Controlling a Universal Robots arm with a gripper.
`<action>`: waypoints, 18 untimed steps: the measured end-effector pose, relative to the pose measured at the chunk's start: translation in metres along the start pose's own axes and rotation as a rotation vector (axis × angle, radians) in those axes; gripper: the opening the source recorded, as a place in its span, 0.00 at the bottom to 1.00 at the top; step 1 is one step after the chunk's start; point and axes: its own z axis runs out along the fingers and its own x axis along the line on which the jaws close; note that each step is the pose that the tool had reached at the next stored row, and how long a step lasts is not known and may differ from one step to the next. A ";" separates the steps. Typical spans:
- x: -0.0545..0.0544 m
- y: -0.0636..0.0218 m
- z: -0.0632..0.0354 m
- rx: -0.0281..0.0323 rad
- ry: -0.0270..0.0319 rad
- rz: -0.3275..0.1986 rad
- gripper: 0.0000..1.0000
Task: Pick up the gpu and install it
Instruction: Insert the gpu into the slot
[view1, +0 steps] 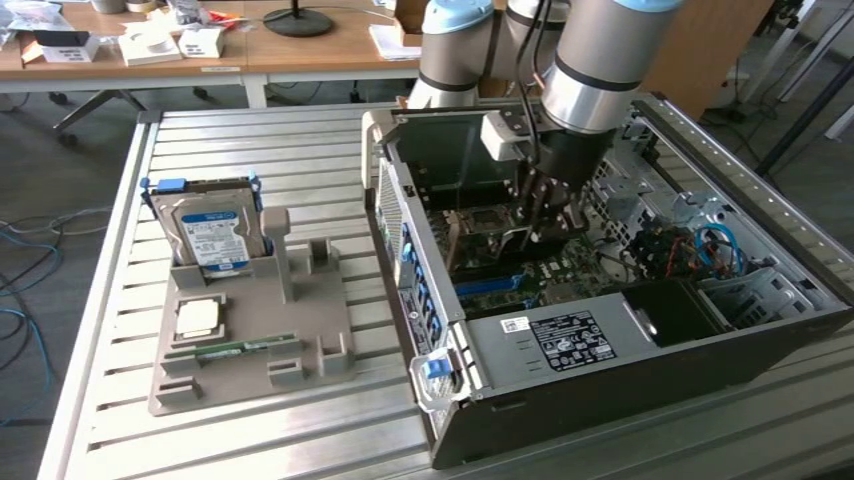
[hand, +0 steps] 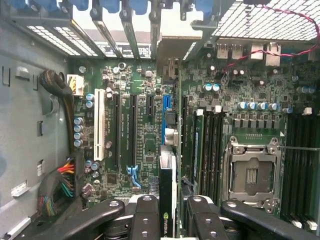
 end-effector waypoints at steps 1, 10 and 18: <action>0.000 0.0000 0.0000 0.0000 0.0000 0.000 0.26; 0.000 0.0023 0.0028 0.0000 0.0000 0.000 0.26; 0.000 0.0086 0.0029 0.0001 0.0001 0.000 0.26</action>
